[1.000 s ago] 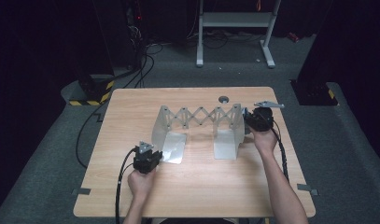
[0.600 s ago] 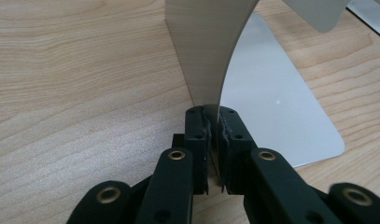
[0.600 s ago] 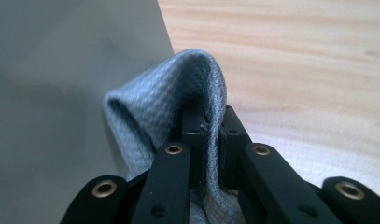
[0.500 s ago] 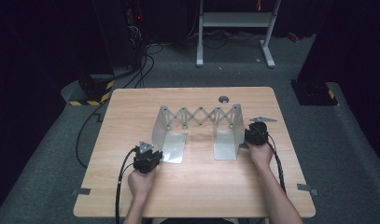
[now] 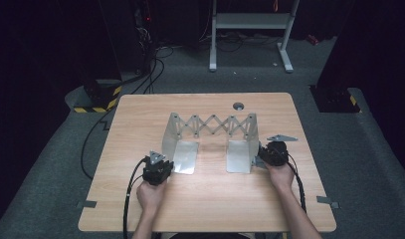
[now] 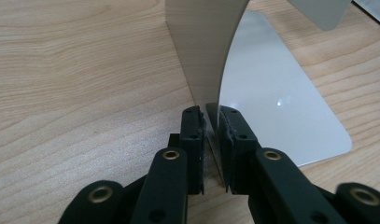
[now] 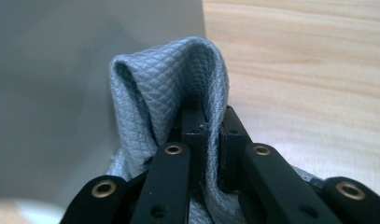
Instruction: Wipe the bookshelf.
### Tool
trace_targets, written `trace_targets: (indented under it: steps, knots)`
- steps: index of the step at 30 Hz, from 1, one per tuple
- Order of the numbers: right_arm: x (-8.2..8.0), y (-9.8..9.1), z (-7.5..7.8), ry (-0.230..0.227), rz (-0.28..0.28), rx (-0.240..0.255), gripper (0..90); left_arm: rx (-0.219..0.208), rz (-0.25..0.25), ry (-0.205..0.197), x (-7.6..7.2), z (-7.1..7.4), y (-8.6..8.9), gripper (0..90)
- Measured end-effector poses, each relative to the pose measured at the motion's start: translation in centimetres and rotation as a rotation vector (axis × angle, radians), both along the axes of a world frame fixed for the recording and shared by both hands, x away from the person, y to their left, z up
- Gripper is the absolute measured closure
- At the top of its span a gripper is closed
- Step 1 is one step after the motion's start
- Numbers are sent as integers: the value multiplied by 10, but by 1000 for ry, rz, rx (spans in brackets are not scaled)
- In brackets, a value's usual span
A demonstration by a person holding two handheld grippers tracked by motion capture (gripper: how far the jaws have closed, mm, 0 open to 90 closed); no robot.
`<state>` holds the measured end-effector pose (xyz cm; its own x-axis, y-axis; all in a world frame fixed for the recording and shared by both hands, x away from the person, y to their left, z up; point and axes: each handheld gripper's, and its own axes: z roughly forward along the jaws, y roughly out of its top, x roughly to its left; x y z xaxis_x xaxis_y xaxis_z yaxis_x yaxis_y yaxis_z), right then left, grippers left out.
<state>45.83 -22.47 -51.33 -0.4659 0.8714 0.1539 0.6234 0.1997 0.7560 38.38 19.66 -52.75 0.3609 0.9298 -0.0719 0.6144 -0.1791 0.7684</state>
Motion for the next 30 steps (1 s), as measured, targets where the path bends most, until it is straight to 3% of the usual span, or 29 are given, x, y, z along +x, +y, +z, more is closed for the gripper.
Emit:
trace_targets:
  steps: [9, 23, 30]
  knots:
    - [-17, -26, 0, -35, -73, 0, 843, 12, 7, -3, 0, 0, -1, 712]
    - [-22, -54, -4, -22, -204, -28, 832, -7, 43, 1, 1, 0, 1, 495]
    - [-25, -50, -3, -42, -195, -35, 672, -2, 53, 5, 1, 0, 1, 436]
